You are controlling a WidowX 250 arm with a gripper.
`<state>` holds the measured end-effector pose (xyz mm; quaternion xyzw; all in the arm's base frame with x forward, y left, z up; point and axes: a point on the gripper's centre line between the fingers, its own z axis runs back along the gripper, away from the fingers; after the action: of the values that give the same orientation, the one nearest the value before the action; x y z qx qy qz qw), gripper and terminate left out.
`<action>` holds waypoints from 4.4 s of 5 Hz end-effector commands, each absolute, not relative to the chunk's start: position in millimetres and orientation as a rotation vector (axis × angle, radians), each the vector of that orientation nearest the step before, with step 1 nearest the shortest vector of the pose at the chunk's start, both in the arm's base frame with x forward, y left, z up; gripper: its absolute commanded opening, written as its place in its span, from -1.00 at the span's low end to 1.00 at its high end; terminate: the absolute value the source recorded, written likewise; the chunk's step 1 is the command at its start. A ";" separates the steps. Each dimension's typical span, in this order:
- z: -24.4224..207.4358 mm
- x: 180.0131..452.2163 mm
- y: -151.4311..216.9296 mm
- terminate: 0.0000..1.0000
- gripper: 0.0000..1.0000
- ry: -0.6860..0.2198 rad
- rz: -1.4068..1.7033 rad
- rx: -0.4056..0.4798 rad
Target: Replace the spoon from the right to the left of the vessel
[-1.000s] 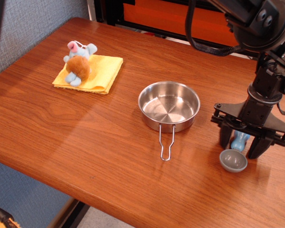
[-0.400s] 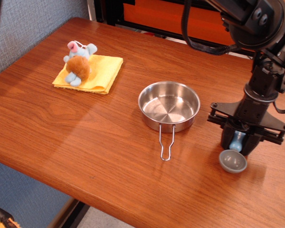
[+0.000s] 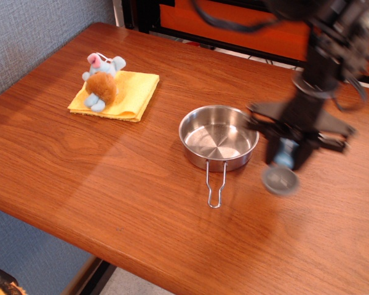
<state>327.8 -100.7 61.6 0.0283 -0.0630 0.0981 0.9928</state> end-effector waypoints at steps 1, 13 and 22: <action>105.4 287.7 -52.1 -1.00 -1.00 -0.194 0.458 0.027; 86.3 303.8 55.8 -1.00 1.00 -0.181 0.495 0.150; 177.5 275.5 -155.6 -1.00 1.00 -0.269 -0.061 -0.043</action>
<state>299.6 -158.4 153.8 -0.0082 -0.1050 -0.0300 0.9940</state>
